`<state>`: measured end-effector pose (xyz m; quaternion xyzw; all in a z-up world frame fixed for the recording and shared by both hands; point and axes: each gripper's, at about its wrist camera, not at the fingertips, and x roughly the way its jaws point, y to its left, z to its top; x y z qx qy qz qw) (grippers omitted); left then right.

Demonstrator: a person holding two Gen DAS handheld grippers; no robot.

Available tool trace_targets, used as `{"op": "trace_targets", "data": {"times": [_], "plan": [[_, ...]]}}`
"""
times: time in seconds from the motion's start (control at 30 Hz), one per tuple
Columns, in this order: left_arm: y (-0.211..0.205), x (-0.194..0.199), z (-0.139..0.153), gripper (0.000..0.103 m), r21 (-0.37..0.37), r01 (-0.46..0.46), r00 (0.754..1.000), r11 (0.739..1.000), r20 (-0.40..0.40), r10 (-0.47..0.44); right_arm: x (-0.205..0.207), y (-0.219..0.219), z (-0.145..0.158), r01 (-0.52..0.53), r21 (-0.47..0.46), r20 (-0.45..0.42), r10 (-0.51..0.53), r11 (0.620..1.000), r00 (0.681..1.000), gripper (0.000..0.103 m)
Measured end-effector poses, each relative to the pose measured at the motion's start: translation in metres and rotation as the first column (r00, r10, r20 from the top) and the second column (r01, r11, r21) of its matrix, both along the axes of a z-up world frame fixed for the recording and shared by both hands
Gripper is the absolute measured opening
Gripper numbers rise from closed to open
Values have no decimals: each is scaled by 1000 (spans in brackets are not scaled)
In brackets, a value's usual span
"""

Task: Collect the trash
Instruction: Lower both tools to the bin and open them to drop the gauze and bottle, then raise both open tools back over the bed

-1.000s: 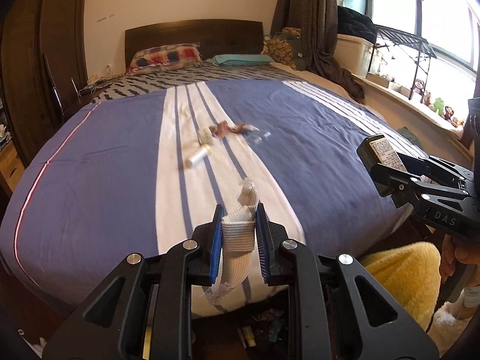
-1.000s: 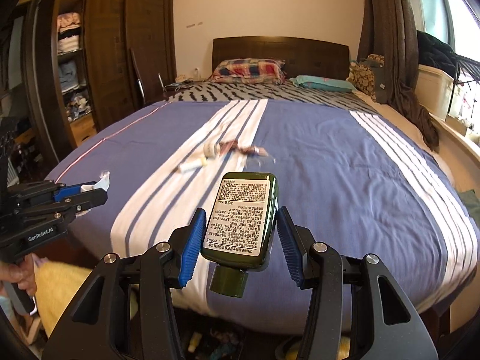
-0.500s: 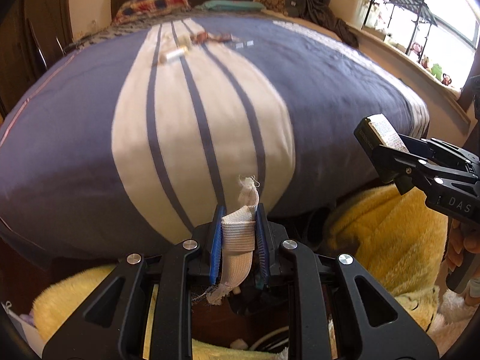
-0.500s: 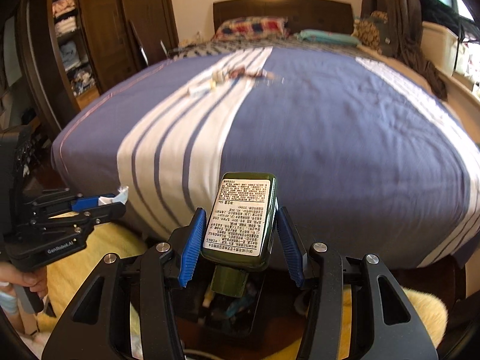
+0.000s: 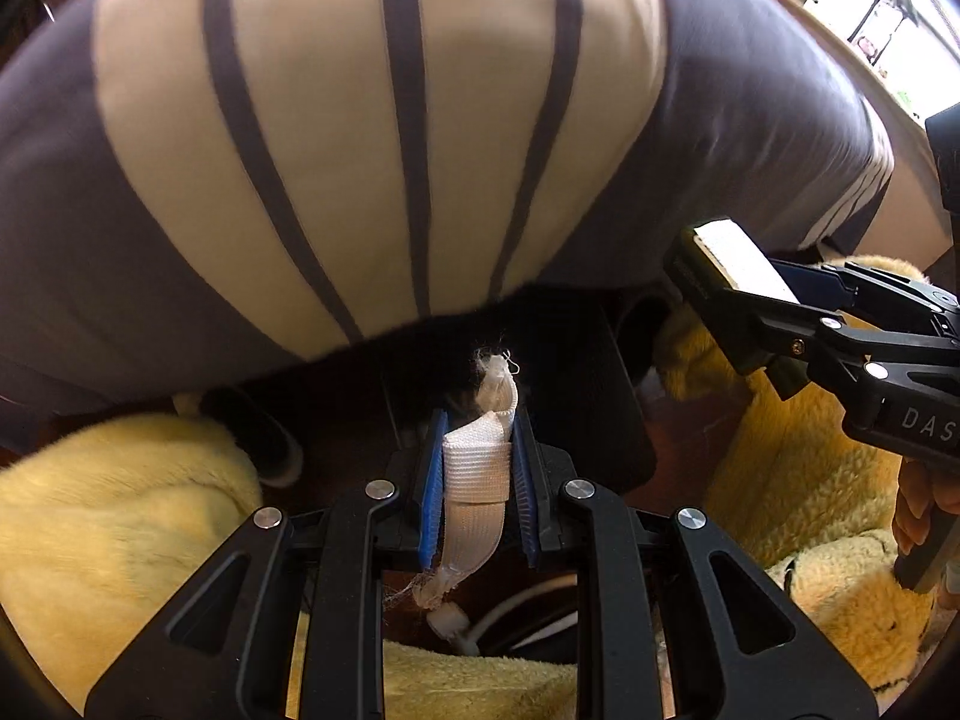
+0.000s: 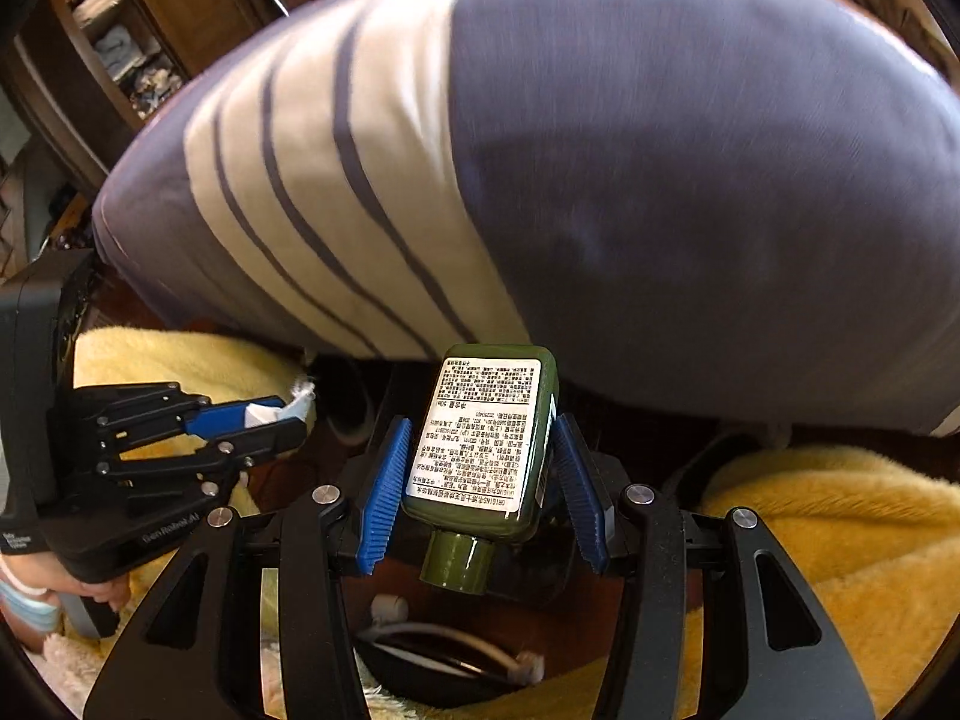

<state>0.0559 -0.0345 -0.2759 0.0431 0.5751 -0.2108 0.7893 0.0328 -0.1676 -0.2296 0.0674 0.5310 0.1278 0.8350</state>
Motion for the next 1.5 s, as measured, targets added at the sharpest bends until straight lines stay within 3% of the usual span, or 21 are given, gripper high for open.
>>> {"op": "trace_targets", "data": {"times": [0.23,0.6,0.67,0.73,0.77,0.87,1.0,1.17,1.3,1.5], "plan": [[-9,7,-27,20,-4,26,995,1000,-93,-26,7,6,-34,-2,0,-107,2,1000,994,50],[-17,11,-41,21,-1,54,988,999,-145,-54,23,6,-43,-4,4,-150,5,1000,989,51],[-17,12,-42,24,1,54,987,999,-149,-53,27,6,-44,3,9,-151,-1,1000,988,51],[-15,13,-42,42,3,45,988,999,-151,-44,29,5,-41,9,12,-147,-7,1000,989,53],[-14,13,-42,46,5,40,988,999,-148,-39,29,4,-39,16,13,-142,-14,1000,990,55],[-12,14,-39,50,12,30,990,999,-140,-28,29,1,-34,32,11,-128,-30,999,991,58],[-8,13,-28,62,26,16,994,1000,-105,-13,27,-6,-22,56,3,-95,-56,998,994,66],[1,13,3,83,45,-6,1000,999,-16,7,19,-19,3,91,-36,-9,-91,995,996,93],[8,11,41,94,29,-30,997,999,76,28,15,-25,21,106,-51,41,-104,993,994,95],[18,10,98,95,-13,-51,976,999,210,53,16,-35,64,125,-53,141,-117,991,983,96]]}}
